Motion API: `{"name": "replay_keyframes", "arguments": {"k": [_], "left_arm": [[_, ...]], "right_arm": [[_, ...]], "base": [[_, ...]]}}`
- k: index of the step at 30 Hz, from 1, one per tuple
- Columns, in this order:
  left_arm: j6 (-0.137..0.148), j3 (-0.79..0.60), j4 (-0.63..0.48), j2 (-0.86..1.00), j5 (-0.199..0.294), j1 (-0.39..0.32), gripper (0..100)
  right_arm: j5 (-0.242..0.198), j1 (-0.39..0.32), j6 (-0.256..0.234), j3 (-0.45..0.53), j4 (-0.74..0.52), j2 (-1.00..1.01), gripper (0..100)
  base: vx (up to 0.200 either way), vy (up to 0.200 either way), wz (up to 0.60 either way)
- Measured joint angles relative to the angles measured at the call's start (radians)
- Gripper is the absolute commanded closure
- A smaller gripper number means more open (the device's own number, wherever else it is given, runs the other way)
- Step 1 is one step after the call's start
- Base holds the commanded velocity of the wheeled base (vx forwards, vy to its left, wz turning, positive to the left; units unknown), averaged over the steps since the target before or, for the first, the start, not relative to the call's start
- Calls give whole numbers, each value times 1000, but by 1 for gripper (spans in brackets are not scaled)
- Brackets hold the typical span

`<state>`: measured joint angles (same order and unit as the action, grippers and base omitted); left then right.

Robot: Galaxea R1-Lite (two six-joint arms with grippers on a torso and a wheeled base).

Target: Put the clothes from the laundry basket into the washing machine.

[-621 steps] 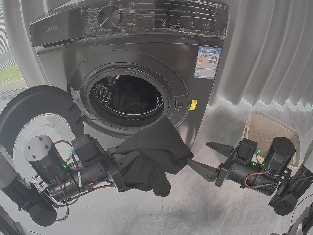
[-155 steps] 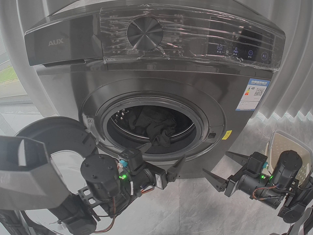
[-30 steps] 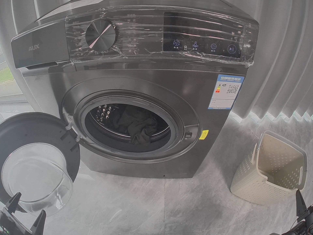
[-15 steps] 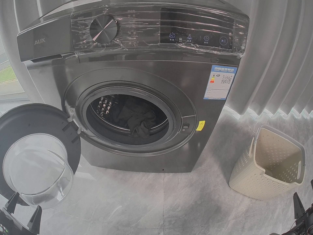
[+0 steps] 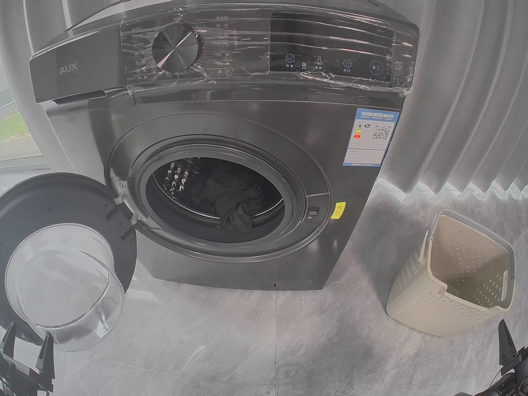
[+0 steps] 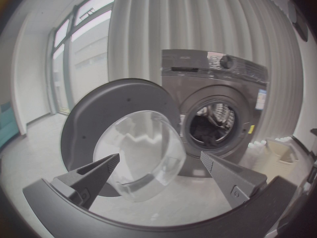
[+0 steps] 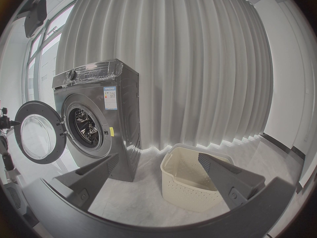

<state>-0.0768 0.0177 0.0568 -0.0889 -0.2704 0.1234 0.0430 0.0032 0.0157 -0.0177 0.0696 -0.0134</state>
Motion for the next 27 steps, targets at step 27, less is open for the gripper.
{"name": "replay_keyframes", "arguments": {"k": [27], "left_arm": [[27,0,-28,71,233,-124,0]], "right_arm": [[-34,0,-61,0,-46,-1,0]], "base": [[0,0,0]]}}
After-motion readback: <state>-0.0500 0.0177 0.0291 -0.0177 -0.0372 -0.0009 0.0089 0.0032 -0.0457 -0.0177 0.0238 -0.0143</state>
